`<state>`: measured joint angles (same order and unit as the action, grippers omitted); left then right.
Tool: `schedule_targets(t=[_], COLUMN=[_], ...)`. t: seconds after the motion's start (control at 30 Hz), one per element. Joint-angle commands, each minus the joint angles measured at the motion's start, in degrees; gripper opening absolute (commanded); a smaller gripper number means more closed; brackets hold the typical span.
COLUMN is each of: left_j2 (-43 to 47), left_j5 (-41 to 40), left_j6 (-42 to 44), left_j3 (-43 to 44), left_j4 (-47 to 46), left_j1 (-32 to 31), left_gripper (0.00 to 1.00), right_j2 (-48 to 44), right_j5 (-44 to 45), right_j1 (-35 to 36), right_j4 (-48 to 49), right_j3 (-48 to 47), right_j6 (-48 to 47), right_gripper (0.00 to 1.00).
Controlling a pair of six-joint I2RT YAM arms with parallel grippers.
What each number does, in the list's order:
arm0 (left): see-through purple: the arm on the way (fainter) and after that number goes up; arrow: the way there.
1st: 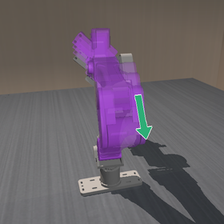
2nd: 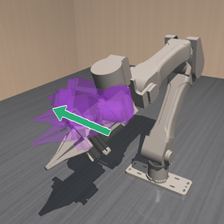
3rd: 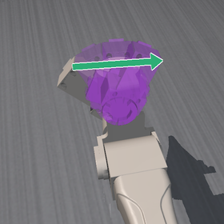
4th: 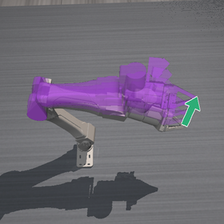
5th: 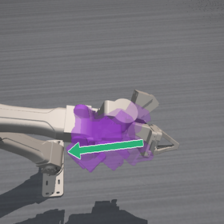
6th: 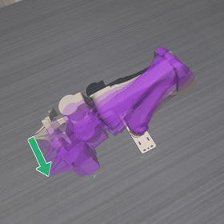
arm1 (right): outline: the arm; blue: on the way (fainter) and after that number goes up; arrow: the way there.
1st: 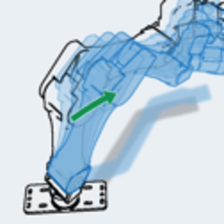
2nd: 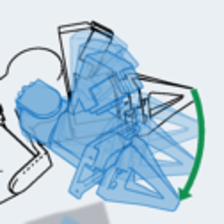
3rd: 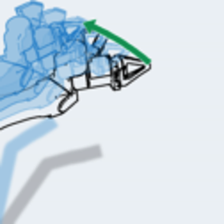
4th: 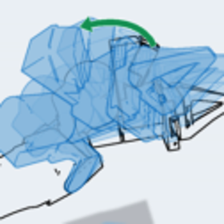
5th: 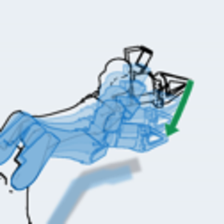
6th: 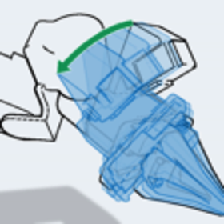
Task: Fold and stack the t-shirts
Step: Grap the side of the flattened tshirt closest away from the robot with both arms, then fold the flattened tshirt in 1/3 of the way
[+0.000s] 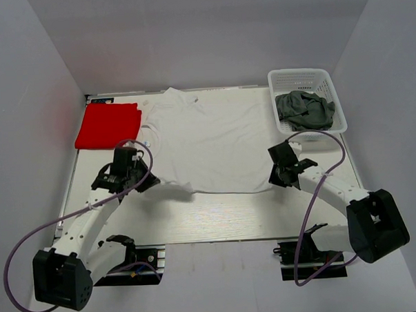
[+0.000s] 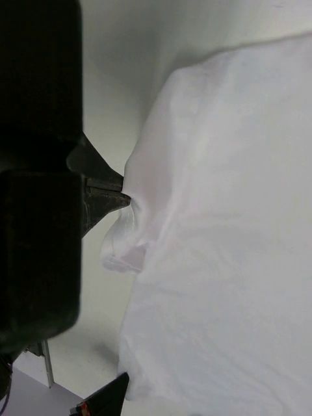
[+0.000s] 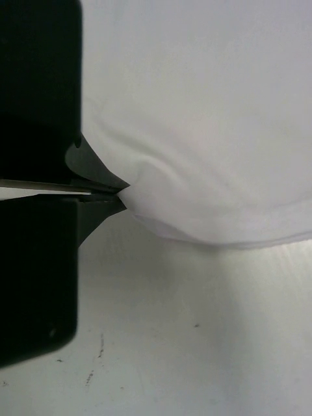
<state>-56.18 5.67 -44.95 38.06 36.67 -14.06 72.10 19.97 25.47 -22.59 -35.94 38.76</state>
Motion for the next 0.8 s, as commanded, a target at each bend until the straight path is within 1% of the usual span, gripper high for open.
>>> schedule_targets(t=[0.0,0.03,0.1,0.13,0.17,0.2,0.23,0.33,0.37,0.53,0.77], left_j2=[-4.5,-6.1,-9.5,-12.6,-14.1,-15.5,-16.8,-21.1,-22.0,-29.9,-37.8], left_j5=[-2.5,-3.2,-5.0,-5.6,-5.6,-6.4,-7.1,-7.1,-8.0,-10.4,-13.8], left_j6=[3.0,3.7,4.3,5.2,5.2,5.2,7.0,8.9,9.4,13.0,17.7], left_j3=[6.6,9.5,12.5,15.0,16.2,17.3,19.6,22.7,23.7,30.8,38.7], left_j4=[-5.3,-6.0,-6.0,-6.0,-6.0,-6.0,-6.9,-9.5,-10.1,-11.4,-13.3], left_j1=[-0.2,-0.2,-0.2,0.4,0.4,1.1,1.1,1.1,1.1,1.1,1.1], left_gripper=[0.0,0.0,0.0,0.0,0.0,0.0,0.0,0.0,0.0,0.0,0.0], right_j2=[1.8,2.6,4.0,5.1,6.0,6.6,7.1,9.6,10.6,15.6,20.8], right_j5=[0.8,0.7,0.9,2.0,2.4,3.7,4.8,5.5,6.6,6.4,7.2], right_j1=[-0.1,0.0,-0.1,-0.1,-0.3,-0.3,-1.1,-1.3,-1.5,-3.3,-5.0], right_j4=[0.3,0.3,-0.3,-0.6,-0.8,-2.2,-2.4,-3.0,-2.8,-3.3,-4.6], right_j3=[-6.1,-7.5,-10.3,-10.9,-11.7,-14.6,-15.6,-19.5,-20.2,-27.1,-31.3], right_j6=[-2.7,-3.2,-4.0,-4.4,-4.8,-5.2,-5.3,-6.3,-6.5,-7.2,-6.2], right_gripper=[0.0,0.0,0.0,0.0,0.0,0.0,0.0,0.0,0.0,0.0,0.0])
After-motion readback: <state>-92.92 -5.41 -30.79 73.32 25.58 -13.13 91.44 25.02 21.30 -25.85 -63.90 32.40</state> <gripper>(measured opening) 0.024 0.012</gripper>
